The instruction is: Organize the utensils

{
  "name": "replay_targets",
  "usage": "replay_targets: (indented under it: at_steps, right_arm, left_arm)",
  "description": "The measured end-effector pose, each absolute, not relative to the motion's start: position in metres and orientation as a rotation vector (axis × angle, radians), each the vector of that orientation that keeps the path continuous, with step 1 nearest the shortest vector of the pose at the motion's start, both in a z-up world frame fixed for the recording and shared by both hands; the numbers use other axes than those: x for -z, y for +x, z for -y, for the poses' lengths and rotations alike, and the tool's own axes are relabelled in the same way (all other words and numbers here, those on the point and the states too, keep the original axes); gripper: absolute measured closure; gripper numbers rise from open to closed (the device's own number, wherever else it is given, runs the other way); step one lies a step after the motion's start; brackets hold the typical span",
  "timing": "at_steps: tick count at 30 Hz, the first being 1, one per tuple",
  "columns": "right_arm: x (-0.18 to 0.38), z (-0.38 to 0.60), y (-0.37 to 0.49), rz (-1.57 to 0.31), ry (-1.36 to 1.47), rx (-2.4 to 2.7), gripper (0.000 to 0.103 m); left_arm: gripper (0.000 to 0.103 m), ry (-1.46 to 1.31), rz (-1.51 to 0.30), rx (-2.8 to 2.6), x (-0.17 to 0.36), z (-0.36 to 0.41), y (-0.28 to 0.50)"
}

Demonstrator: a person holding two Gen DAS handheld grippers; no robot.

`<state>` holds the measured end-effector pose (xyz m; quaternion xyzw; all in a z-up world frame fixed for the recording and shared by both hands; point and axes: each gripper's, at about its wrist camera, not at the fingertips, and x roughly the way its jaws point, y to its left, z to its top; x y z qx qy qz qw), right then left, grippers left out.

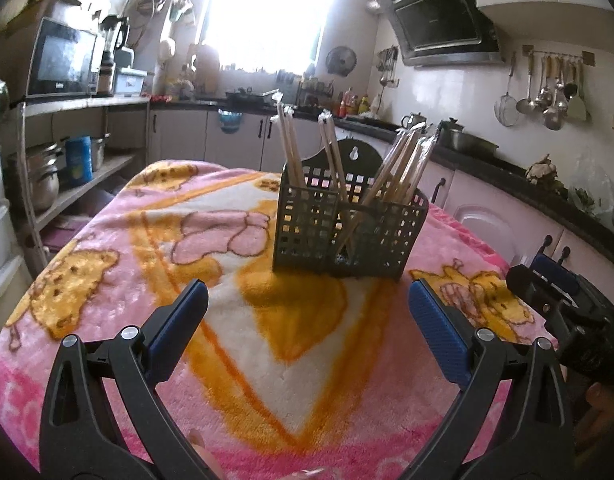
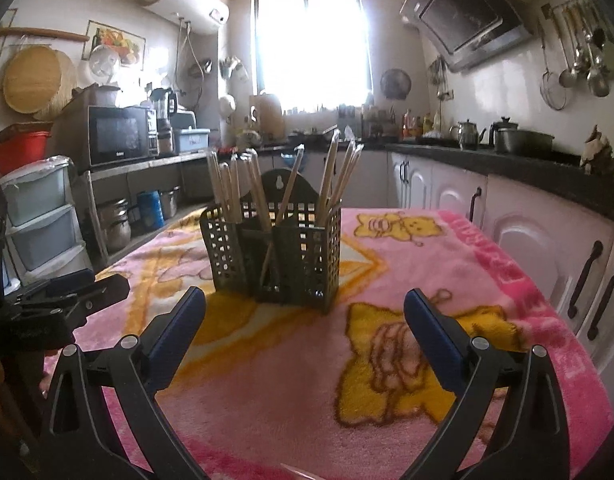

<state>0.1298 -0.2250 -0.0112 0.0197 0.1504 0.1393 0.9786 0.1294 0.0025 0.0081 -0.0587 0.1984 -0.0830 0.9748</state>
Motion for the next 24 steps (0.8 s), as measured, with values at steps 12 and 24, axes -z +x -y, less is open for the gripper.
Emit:
replay_targets:
  at_steps: [12,24]
  right_arm:
    - [0.018,0.221,0.109,-0.280,0.032,-0.279,0.006]
    - [0.021,0.219,0.108,-0.312,0.036,-0.257,0.006]
  left_arm:
    - [0.011,-0.101,-0.363,0.136,-0.001,0.004,0.123]
    - [0.011,-0.114,-0.357,0.145,0.001,0.003,0.119]
